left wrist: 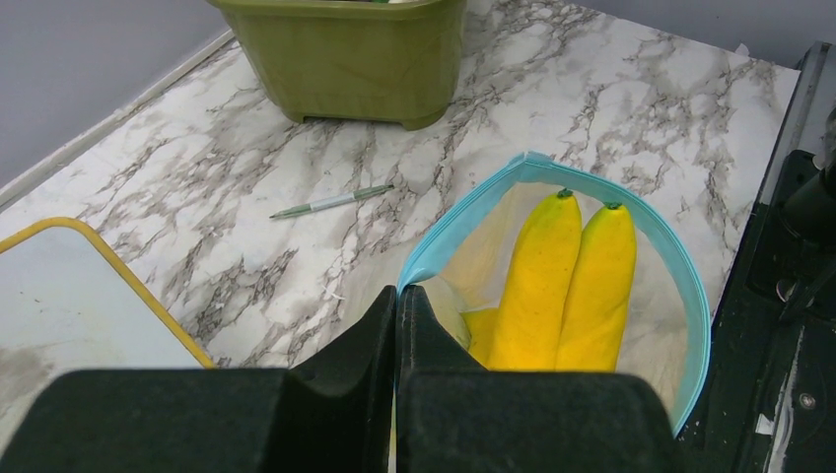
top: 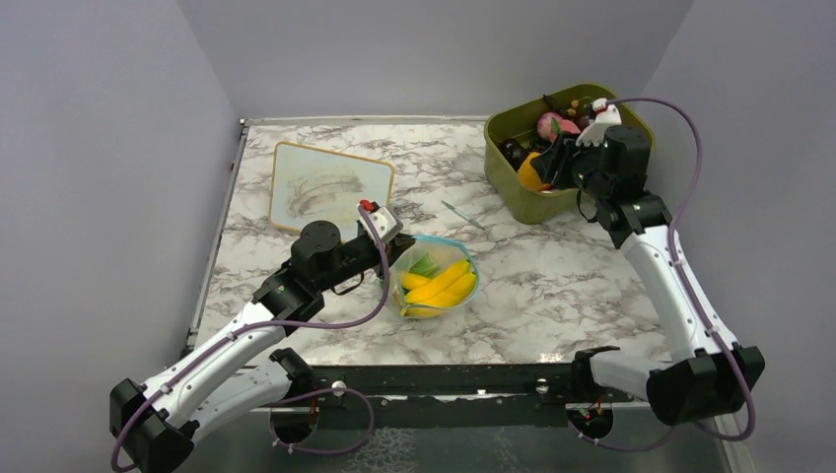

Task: Place the food in the zip-top bag and seal the zipper
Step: Pick up the fake vegetable from the bin, then place the fake vegetable in the zipper food storage bag.

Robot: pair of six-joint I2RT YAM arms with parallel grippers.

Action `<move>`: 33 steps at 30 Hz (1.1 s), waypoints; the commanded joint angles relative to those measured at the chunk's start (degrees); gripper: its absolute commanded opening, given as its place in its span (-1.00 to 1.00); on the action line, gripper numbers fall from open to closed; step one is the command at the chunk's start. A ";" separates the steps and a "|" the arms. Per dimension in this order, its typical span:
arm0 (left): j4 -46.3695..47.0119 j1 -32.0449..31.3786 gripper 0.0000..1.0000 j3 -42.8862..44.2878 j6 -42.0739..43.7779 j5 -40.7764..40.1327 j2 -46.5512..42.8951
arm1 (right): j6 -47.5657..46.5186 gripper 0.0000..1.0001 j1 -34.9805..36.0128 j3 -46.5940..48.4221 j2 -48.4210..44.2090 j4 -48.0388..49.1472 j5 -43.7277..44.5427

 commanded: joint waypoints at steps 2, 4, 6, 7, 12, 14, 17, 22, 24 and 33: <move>0.99 0.05 -1.00 0.26 -0.24 -1.32 0.53 | 5.36 -0.48 0.98 -7.19 -10.01 2.33 -15.88; 0.65 0.06 -1.00 0.35 -0.41 -1.57 0.96 | 7.47 -0.49 1.20 -9.80 -13.37 3.22 -19.75; 0.30 0.01 -1.00 0.61 -0.61 -1.89 1.06 | 9.21 -0.49 1.43 -12.05 -16.65 4.50 -23.86; 0.25 0.05 -1.00 0.76 -0.72 -1.94 1.04 | 10.08 -0.49 1.48 -13.12 -18.16 5.22 -25.98; 1.09 0.06 -1.00 1.13 -2.47 -1.79 1.09 | 14.41 -0.49 1.98 -19.16 -24.41 11.80 -35.92; 0.04 0.06 -1.00 2.64 -3.16 0.02 2.37 | 15.34 -0.49 2.10 -21.47 -26.52 14.35 -37.85; -1.50 0.09 -1.00 5.49 -5.71 1.18 4.25 | 15.32 -0.49 2.24 -23.32 -28.78 16.50 -40.30; -1.73 0.13 -1.00 7.58 -9.01 3.11 5.90 | 16.57 -0.49 2.63 -25.88 -29.52 21.41 -42.68; -1.85 0.14 -1.00 8.07 -9.14 4.54 6.20 | 16.81 -0.49 2.97 -26.71 -29.88 22.00 -40.49; -5.31 0.14 -1.00 11.56 -12.65 3.64 7.98 | 18.27 -0.49 12.58 -30.76 -26.57 31.11 -35.87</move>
